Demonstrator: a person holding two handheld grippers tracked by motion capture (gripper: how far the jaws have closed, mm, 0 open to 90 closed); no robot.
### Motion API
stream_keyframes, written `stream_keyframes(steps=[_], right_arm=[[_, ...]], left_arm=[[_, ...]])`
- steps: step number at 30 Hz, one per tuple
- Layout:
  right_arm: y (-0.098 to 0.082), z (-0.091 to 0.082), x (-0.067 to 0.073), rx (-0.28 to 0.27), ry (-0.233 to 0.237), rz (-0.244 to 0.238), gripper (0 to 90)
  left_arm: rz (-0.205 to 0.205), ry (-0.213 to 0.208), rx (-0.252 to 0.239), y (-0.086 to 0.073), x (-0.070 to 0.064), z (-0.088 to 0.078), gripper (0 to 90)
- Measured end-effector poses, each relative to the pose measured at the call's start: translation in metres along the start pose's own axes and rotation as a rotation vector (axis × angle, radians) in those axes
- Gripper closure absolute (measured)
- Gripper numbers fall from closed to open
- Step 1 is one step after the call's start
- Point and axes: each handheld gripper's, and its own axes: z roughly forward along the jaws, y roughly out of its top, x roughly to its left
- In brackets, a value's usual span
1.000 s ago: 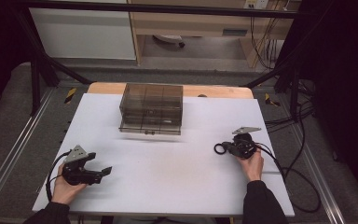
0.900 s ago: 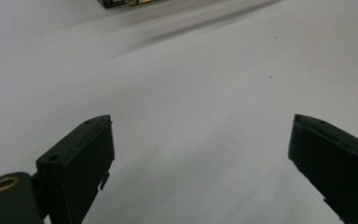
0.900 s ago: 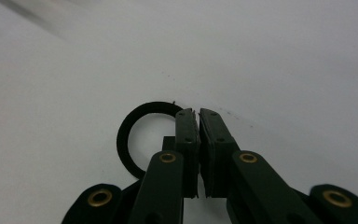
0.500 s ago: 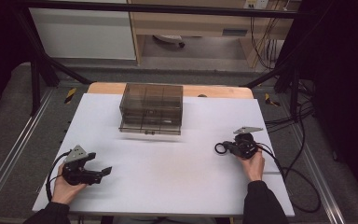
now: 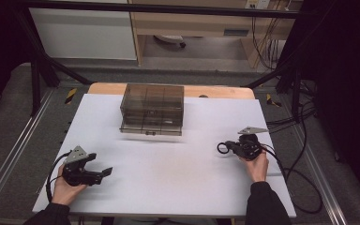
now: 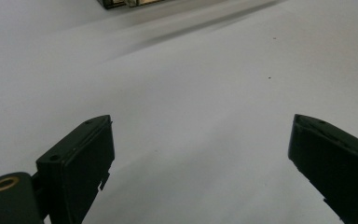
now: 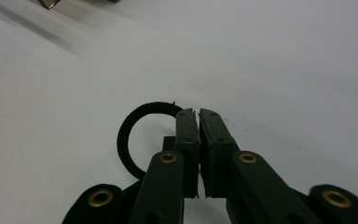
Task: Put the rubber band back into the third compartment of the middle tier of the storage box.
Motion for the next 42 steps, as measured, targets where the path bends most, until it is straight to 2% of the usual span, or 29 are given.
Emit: stream_keyframes(steps=[5,8,15,32,42], right_arm=[[0.002,0.001,0.004,-0.006,0.011,-0.011,86.9],[0.005,0.0,0.01,-0.004,0.014,-0.039,87.0],[0.011,-0.005,0.02,-0.017,0.019,-0.071,87.1],[0.025,-0.012,0.042,-0.041,0.062,-0.109,87.3],[0.034,-0.011,0.054,-0.042,0.075,-0.131,87.3]], left_arm=[[-0.006,-0.002,-0.003,0.0,0.001,0.0,6.6],[-0.006,-0.004,-0.01,0.0,0.001,-0.001,6.6],[-0.007,-0.004,-0.012,0.001,0.001,-0.001,6.6],[-0.003,-0.005,-0.004,0.0,0.001,0.0,6.6],[-0.002,-0.007,-0.006,0.001,0.0,-0.001,6.6]])
